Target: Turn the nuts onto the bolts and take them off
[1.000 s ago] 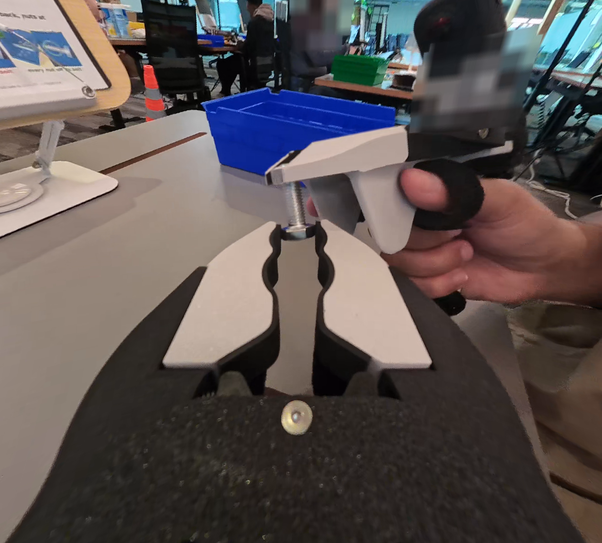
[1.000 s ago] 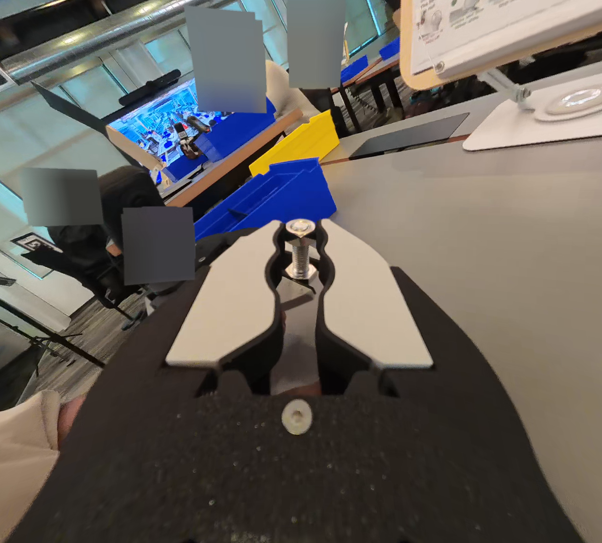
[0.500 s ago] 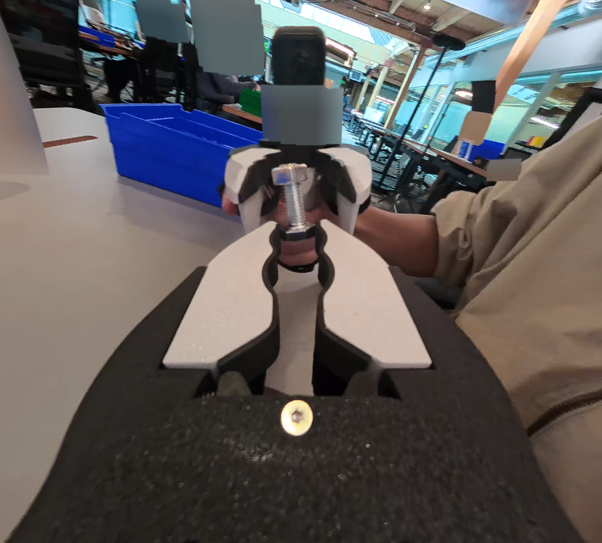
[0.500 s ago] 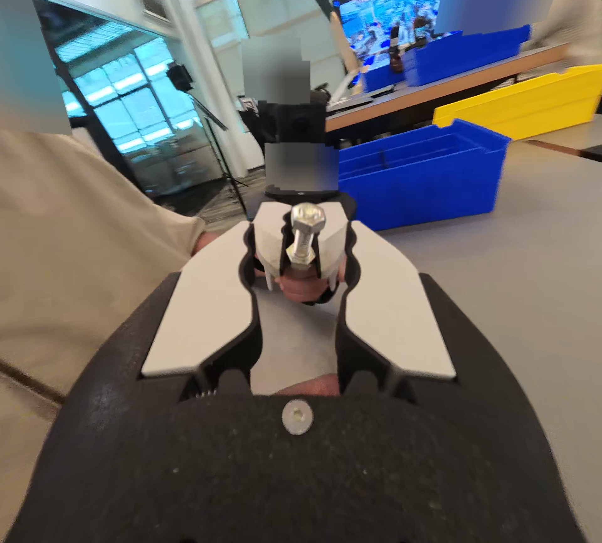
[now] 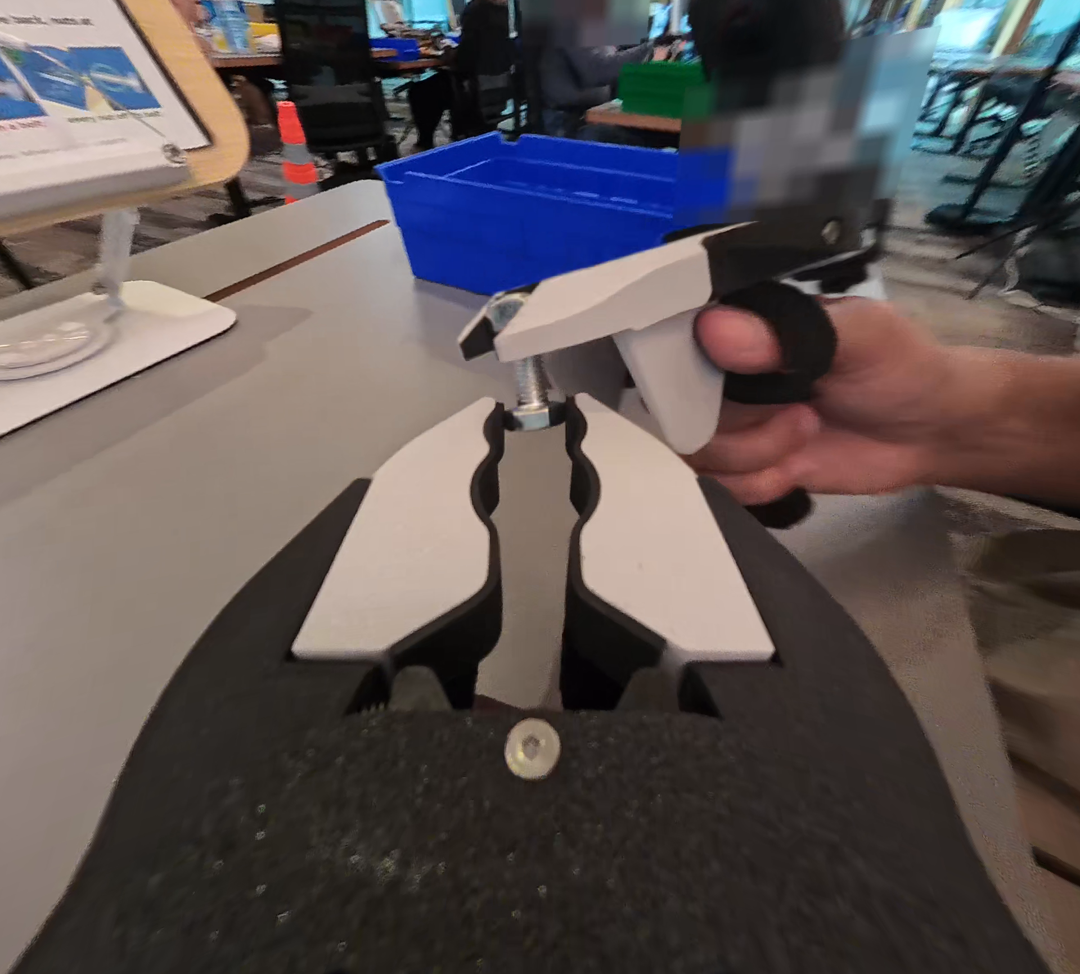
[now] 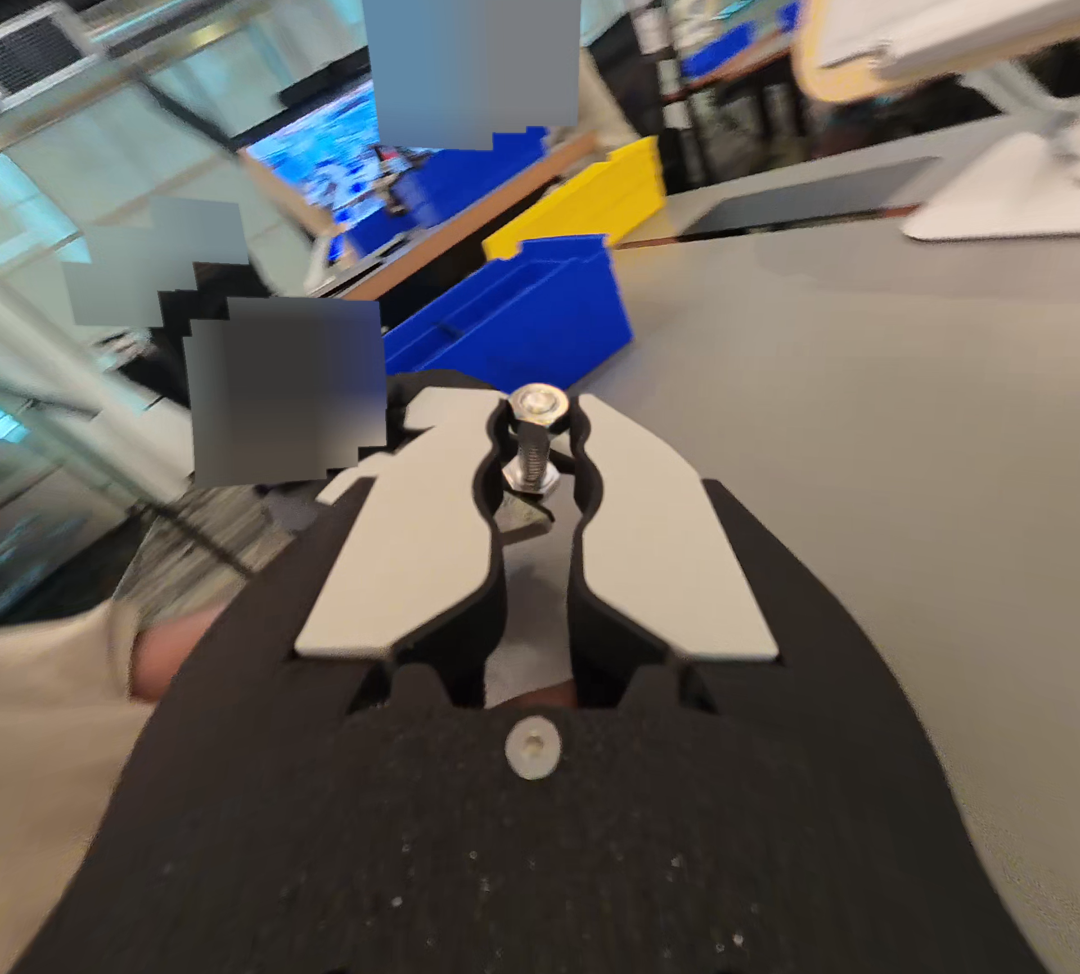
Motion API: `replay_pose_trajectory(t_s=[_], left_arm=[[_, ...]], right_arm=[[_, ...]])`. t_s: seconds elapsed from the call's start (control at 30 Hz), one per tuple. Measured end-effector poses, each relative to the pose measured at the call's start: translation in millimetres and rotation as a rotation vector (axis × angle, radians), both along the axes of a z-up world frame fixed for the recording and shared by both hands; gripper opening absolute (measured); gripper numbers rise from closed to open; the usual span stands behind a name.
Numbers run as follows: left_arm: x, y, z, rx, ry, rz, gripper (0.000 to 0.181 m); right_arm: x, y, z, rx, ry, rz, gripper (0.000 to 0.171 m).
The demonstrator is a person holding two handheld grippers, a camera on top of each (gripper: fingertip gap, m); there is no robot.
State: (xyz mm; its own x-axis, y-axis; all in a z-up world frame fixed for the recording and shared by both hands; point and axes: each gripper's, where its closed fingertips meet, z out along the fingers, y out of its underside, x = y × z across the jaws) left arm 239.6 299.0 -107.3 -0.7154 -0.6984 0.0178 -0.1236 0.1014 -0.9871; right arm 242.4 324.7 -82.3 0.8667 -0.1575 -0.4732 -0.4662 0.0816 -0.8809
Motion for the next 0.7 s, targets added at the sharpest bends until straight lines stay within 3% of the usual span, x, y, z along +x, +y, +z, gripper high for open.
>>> replay_pose_trajectory(t_s=[0.13,0.2,0.27,0.37,0.53,0.63,0.7], left_arm=[[-2.1,-3.9,-0.6,-0.013,0.014,-0.026,0.019],[-4.0,-4.7,2.1,-0.048,0.025,-0.045,0.019],[-7.9,-6.4,6.9,-0.099,0.039,-0.089,0.019],[-21.8,-13.8,18.3,-0.234,0.089,-0.23,0.019],[-38.4,-21.9,27.5,-0.372,0.182,-0.403,0.019],[-42.3,-26.0,24.3,-0.361,0.203,-0.435,0.019],[-44.8,-28.4,22.5,-0.347,0.208,-0.452,0.019]], right_arm=[[1.6,-4.6,-1.5,0.011,0.086,-0.166,0.019],[-2.3,-6.3,4.5,0.025,0.037,-0.141,0.022],[-4.3,-10.1,14.5,0.072,-0.028,-0.086,0.039],[-9.4,-15.9,24.9,0.143,-0.118,0.1,0.05],[-35.6,-30.1,31.5,0.262,-0.06,0.598,0.048],[-47.8,-32.2,27.2,0.267,-0.063,0.76,0.042],[-45.8,-27.6,23.7,0.268,-0.063,0.765,0.02]])
